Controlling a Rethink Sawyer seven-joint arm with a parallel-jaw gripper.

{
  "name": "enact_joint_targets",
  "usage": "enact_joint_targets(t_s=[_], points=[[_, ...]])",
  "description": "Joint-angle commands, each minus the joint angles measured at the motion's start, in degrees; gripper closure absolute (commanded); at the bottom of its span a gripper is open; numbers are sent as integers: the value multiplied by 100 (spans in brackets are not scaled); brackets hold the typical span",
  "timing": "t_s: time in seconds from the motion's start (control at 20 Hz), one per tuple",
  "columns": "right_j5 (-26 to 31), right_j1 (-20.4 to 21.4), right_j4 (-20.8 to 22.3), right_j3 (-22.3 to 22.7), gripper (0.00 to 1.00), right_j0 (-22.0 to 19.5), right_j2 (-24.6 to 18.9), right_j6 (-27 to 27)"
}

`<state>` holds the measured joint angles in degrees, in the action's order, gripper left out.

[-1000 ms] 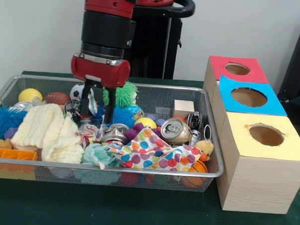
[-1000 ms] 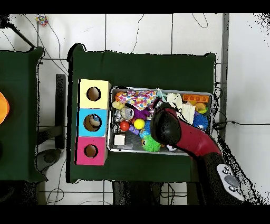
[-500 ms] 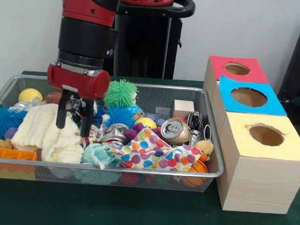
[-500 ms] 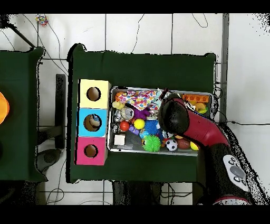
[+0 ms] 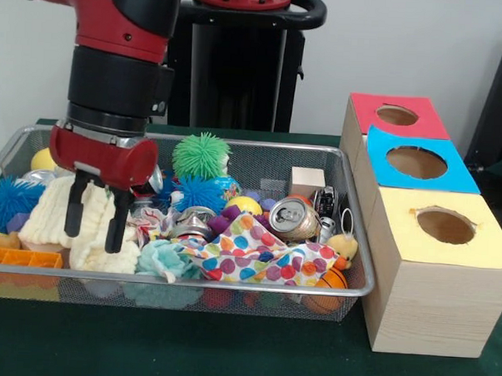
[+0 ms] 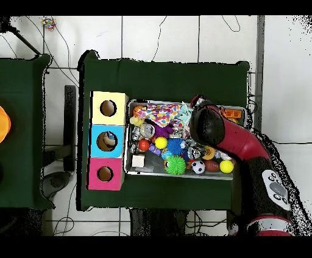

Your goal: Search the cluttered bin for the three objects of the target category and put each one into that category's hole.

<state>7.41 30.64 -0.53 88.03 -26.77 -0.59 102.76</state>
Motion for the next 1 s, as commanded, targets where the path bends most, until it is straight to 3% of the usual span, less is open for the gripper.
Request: enact_joint_targets(t_s=[0.05,1.0], points=[[600,-317,398,-465,0,-184,-110,-45],[948,-322,996,233,0,-619,-306,-97]])
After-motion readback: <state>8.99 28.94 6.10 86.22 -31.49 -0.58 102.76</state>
